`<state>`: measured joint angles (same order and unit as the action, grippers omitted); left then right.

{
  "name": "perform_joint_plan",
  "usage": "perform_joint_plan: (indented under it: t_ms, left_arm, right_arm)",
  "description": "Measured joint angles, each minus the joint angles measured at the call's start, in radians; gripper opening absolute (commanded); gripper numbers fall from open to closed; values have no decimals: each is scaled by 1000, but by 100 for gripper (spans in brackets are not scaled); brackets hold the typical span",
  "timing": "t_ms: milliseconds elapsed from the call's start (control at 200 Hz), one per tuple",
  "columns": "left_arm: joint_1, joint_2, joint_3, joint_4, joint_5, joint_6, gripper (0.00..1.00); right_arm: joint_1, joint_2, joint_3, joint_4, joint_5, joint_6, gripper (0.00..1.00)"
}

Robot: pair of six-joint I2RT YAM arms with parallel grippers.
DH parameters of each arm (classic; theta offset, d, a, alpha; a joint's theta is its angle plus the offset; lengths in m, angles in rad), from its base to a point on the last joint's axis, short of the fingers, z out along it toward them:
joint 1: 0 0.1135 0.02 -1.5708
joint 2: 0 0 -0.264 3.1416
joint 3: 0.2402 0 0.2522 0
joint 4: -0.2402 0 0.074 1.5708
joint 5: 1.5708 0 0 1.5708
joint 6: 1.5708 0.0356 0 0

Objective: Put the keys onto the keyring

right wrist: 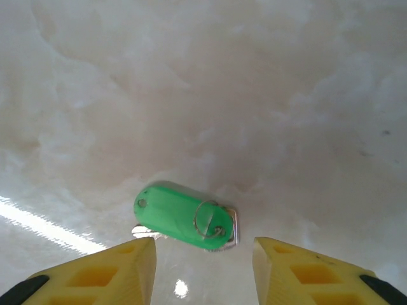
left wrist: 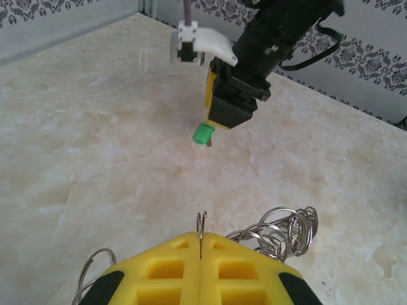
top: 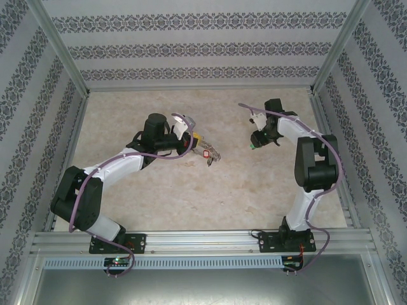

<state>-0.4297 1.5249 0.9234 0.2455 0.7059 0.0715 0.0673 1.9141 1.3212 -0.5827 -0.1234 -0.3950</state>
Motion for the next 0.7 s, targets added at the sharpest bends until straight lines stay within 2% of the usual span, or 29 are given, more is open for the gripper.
perform_joint_plan:
  t_ms: [180, 310, 440, 550, 699]
  left_arm:
    - [0, 0, 0, -6, 0, 4, 0]
    - [2, 0, 0, -15, 0, 7, 0]
    - [7, 0, 0, -16, 0, 7, 0]
    - [7, 0, 0, -16, 0, 7, 0]
    - [8, 0, 0, -16, 0, 7, 0]
  right_arm:
    - [0, 58, 24, -22, 3, -67, 34]
    - [0, 74, 41, -26, 23, -101, 24]
    - [0, 81, 43, -23, 50, -122, 19]
    - [0, 81, 45, -16, 75, -134, 6]
    - [0, 81, 45, 5, 91, -134, 0]
